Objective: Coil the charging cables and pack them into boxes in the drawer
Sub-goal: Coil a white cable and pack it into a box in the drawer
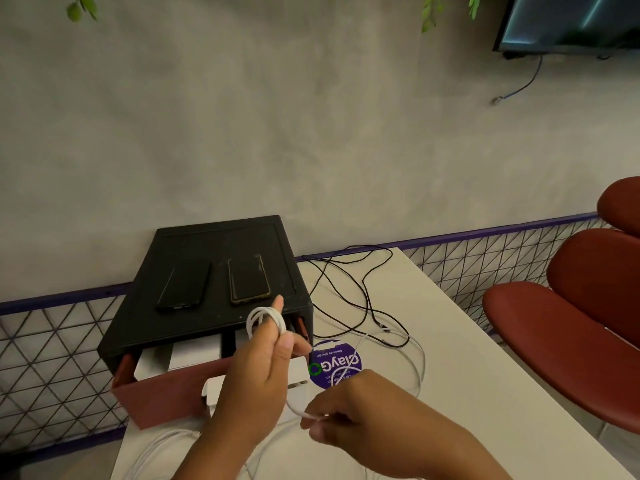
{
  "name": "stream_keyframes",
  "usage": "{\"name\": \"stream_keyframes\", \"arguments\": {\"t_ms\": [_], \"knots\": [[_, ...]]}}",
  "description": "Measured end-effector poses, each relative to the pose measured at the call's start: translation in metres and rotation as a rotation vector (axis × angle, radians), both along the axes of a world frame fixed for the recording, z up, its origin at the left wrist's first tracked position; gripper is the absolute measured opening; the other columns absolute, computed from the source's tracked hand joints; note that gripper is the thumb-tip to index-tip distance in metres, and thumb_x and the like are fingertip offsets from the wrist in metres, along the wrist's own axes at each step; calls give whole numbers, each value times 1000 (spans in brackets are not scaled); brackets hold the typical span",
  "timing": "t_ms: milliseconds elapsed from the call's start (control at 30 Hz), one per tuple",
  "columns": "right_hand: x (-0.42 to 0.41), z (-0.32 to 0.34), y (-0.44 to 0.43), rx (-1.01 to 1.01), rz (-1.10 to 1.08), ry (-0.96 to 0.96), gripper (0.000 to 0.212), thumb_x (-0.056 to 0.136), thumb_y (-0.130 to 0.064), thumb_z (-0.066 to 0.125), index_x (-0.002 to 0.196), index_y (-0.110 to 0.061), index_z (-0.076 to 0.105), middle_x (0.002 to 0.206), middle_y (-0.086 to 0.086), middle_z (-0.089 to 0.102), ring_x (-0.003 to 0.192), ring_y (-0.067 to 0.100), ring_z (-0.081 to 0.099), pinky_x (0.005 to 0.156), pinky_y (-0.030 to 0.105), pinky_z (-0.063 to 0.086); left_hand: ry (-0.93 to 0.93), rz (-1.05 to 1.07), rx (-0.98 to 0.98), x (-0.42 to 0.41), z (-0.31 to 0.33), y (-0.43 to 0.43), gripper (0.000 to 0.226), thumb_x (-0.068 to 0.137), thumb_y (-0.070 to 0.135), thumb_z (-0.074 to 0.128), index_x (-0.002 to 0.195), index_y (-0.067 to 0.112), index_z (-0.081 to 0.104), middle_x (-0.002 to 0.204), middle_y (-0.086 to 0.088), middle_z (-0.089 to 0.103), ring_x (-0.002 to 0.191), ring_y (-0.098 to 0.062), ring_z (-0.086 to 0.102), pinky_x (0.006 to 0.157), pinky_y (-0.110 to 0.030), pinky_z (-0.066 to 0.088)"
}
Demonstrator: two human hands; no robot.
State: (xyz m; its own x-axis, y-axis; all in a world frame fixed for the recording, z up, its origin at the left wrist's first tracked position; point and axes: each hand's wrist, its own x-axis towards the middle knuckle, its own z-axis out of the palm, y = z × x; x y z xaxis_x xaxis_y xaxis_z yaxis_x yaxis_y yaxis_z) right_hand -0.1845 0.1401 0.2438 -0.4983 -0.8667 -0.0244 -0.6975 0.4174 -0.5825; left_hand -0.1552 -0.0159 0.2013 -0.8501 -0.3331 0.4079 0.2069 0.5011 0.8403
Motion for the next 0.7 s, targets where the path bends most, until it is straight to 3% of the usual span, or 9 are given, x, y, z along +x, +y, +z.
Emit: {"name": "stream_keyframes", "arguments": {"t_ms": [67, 100, 167, 233, 300, 467, 533, 633, 700], "knots": [[-2, 2, 2, -88, -4, 2, 16, 91, -33, 56, 82, -23, 64, 70, -9, 59, 68, 8, 51, 61, 22, 41, -82, -77, -41, 1, -1, -2, 25, 95, 39, 33, 111, 57, 40, 80, 14, 65, 78, -3, 60, 72, -17, 49], [-5, 2, 4, -141, -36, 10, 20, 91, -32, 57, 72, -25, 60, 61, -10, 52, 61, 7, 46, 55, 19, 35, -126, -139, -5, 3, -2, -2, 24, 95, 44, 33, 102, 62, 46, 77, 9, 64, 71, -4, 58, 72, -23, 49], [-13, 2, 8, -264, -158, 17, 27, 88, -32, 62, 62, -28, 55, 57, -8, 50, 56, 6, 42, 53, 19, 30, -191, -261, 148, 11, 1, 3, 35, 85, 56, 32, 91, 42, 64, 65, 1, 57, 59, -5, 49, 70, -32, 47], [-21, 3, 12, -394, -276, -35, 25, 81, -35, 67, 58, -34, 58, 60, -5, 58, 56, 4, 47, 53, 15, 34, -249, -385, 307, 16, 5, 5, 68, 77, 63, 34, 103, 7, 63, 52, 3, 47, 52, -4, 40, 67, -28, 40], [-28, 0, 12, -482, -357, -82, 18, 74, -39, 67, 56, -39, 61, 62, -10, 63, 58, 1, 53, 54, 13, 39, -277, -482, 430, 17, 7, 5, 77, 75, 65, 44, 105, -4, 59, 46, 7, 40, 49, -5, 36, 70, -25, 40], [-36, -17, 6, -566, -399, -82, 26, 84, -51, 53, 75, -32, 67, 76, -7, 67, 68, 6, 61, 60, 24, 49, -182, -641, 833, 19, 12, 7, 42, 64, 49, 77, 71, 9, 67, 40, 5, 32, 34, -6, 31, 63, -24, 48], [-31, -23, 1, -599, -344, -89, 23, 87, -54, 44, 88, -45, 65, 85, -11, 68, 78, 7, 64, 68, 26, 52, -195, -663, 1008, 17, 6, 9, 41, 57, 45, 84, 62, 11, 61, 39, 4, 32, 32, -7, 30, 61, -26, 50], [-20, -27, -7, -574, -277, -55, 29, 81, -60, 40, 108, -56, 50, 89, -24, 63, 79, 4, 60, 69, 16, 46, -209, -784, 1128, 13, -1, 7, 34, 73, 41, 76, 64, 13, 58, 42, 4, 41, 35, -9, 39, 68, -27, 52], [-17, -31, -10, -518, -276, 21, 34, 83, -50, 43, 117, -53, 46, 84, -33, 58, 78, -2, 56, 67, 8, 38, -201, -906, 1171, 12, 0, 6, 31, 88, 38, 60, 69, 14, 57, 48, 3, 49, 42, -10, 47, 77, -28, 51]]}}
